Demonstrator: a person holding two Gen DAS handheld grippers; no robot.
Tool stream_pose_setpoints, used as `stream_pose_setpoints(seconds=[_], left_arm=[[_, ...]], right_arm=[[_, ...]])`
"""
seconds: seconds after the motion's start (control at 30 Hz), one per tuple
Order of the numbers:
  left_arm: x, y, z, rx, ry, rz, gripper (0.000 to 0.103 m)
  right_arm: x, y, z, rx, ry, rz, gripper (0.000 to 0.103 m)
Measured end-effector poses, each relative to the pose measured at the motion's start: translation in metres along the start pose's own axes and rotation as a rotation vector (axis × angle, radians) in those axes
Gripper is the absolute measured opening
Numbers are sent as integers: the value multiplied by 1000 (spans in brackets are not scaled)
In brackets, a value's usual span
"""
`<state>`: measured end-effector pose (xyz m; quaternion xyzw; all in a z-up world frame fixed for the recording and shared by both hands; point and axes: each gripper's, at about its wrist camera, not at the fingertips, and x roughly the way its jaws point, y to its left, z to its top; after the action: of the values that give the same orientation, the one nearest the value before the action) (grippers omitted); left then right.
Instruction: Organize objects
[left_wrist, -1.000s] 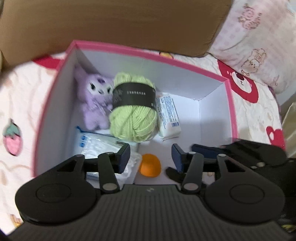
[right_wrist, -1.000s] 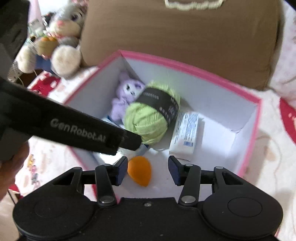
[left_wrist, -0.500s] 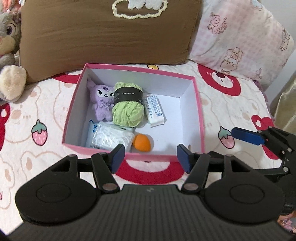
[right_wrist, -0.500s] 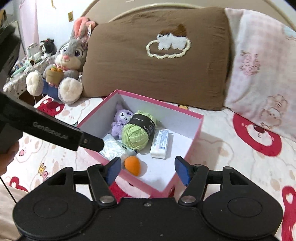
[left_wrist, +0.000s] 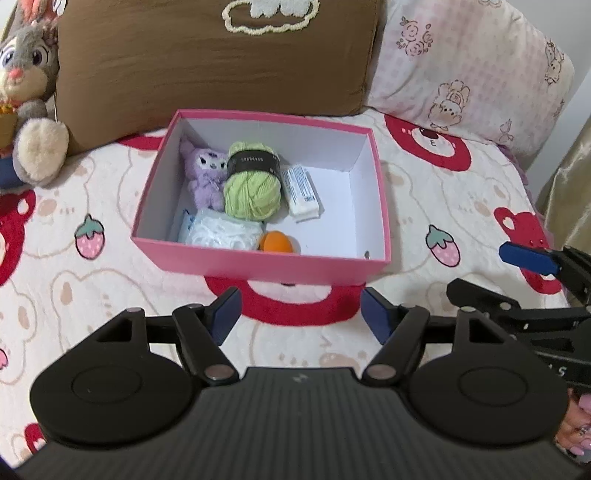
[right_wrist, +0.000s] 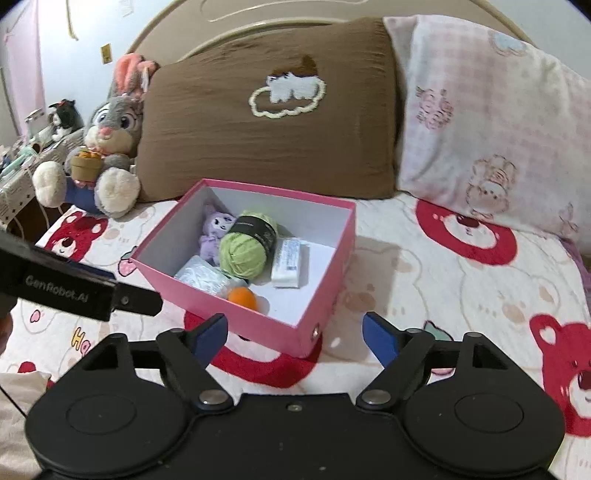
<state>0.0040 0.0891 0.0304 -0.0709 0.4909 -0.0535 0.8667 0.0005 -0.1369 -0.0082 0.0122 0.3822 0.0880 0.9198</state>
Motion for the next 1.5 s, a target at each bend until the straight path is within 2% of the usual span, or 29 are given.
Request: stream_pose_setpoints(seconds=[0.1,0.3,0.37,0.53,0.57,0.63,0.73,0.97,1.17,1.5], left_arm=[[3,2,-7,-7,10,0,72],[10,3,-14,9,8,27,77],[12,3,-15,15,4,18,83],[15,-1,-17,37,6,24,87],[16,-1,-18,35,9,23,88],[16,-1,-19,27,10,25,98],[17,0,-21,23,8,34,103],[25,6,-30,8,86,101,103],[21,9,-40,-22,97,91,103],[3,4,-42,12,70,100,103]], right_arm=[[-1,-2,-6,29,6,-12,90],[8,-9,-13,95,62,-81,91],[11,-12,-15,104,76,-89,91],[17,-20,-18,135,87,-100,91],[18,-19,-19,133,90,-111,91],[19,-18,-20,133,96,-126,91],[17,-18,-21,144,100,-121,91],[11,-13,-25,138,130,-145,91],[0,-4,-30,112,137,-159,91],[-11,-1,-34,81,142,-224,91]])
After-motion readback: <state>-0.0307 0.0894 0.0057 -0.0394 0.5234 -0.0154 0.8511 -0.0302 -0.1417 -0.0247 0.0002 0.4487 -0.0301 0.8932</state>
